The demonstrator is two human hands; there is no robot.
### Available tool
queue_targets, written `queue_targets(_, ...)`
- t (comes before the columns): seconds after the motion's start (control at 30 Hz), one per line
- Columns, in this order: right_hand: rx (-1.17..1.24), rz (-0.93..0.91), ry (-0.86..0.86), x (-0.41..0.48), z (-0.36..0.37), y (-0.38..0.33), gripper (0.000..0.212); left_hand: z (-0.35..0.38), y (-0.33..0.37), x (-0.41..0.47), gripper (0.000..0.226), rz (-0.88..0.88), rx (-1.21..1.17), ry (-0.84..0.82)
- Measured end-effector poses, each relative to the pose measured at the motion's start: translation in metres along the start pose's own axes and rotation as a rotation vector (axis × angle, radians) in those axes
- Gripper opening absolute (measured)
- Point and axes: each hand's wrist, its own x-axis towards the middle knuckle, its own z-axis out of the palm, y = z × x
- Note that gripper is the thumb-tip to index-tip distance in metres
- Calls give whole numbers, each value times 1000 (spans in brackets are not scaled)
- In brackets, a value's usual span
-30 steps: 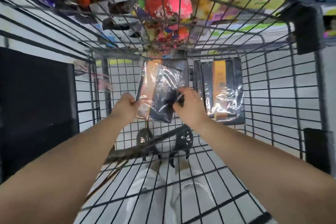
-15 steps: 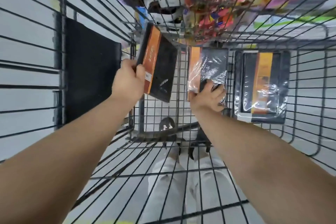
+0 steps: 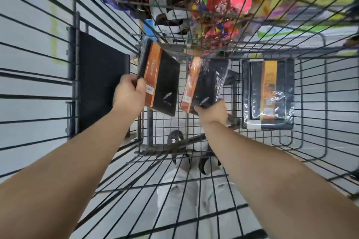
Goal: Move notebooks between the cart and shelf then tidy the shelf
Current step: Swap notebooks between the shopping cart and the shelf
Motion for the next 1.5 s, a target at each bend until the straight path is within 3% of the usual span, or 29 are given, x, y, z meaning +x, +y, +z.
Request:
queue_targets(0.1, 53, -121, -184, -22, -30, -8, 35, -17, 10, -12, 31, 1, -37, -3)
queue_targets(0.2, 41, -206, -276, -47, -86, -13, 25, -37, 30, -34, 40, 28, -35, -12)
queue_targets(0.3, -39, -249, -249, -72, -143, -8, 41, -54, 58, -61, 27, 79, -31, -27)
queue_targets(0.37, -2, -300, -189, -85, -175, 4, 33, -64, 81, -77, 23, 130, -22, -76)
queue_targets(0.5, 128, -330, -74, -104, -234, 31, 36, -70, 127, -98, 46, 266, 57, -172)
queue_targets(0.6, 314, -309, -5, -109, -273, 57, 35, -68, 181, -133, 38, 367, 60, -140)
queue_targets(0.93, 656, -241, 260, -100, -410, 201, 21, 34, 275, -265, 31, 576, 67, -221)
queue_targets(1.1, 809, -212, 276, -90, -463, 267, 23, 95, 307, -324, 25, 566, 17, -294)
queue_targets(1.2, 858, -219, 272, -76, -491, 290, 20, 124, 326, -337, 41, 510, -9, -308)
queue_targets(1.5, 918, -223, 186, 6, -554, 304, 24, 199, 409, -331, 33, 488, -16, -285)
